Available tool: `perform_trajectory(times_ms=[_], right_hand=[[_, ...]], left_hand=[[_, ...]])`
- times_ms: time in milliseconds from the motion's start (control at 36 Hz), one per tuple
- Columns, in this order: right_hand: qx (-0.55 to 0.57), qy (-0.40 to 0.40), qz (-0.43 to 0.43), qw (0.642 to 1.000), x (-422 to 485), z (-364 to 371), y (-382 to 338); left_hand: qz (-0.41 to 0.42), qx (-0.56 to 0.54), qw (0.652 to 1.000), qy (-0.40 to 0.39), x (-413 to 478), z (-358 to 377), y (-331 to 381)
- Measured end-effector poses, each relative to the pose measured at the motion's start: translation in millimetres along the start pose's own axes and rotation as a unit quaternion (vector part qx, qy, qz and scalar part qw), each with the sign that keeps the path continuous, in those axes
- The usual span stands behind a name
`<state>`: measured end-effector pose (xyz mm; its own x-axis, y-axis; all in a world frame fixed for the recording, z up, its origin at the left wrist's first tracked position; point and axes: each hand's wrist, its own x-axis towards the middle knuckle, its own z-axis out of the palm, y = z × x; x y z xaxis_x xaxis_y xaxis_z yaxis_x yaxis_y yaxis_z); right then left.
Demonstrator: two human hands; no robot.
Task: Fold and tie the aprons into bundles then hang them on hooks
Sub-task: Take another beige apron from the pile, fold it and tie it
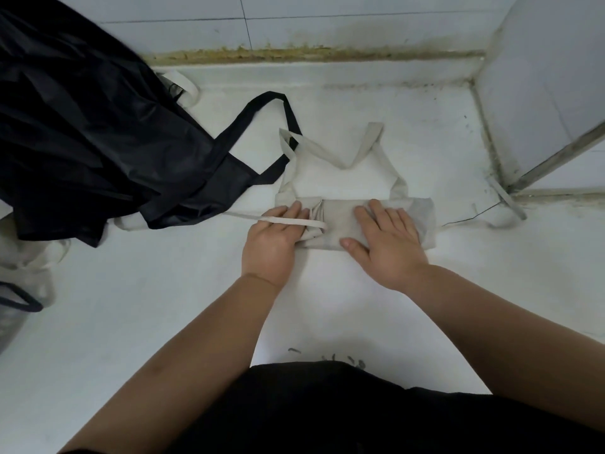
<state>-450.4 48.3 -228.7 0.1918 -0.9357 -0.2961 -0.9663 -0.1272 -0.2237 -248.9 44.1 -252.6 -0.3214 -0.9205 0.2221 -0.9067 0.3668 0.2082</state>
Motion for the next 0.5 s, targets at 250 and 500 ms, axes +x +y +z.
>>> perform_trajectory(times_ms=[250, 500], right_hand=[[0.217, 0.261, 0.306, 0.89, -17, -4, -12], [0.62, 0.195, 0.515, 0.559, 7, -31, -8]], left_hand=[[0.015, 0.025, 0.992, -0.125, 2, -16, -1], [-0.052, -0.001, 0.968, -0.244, 0, -24, 5]])
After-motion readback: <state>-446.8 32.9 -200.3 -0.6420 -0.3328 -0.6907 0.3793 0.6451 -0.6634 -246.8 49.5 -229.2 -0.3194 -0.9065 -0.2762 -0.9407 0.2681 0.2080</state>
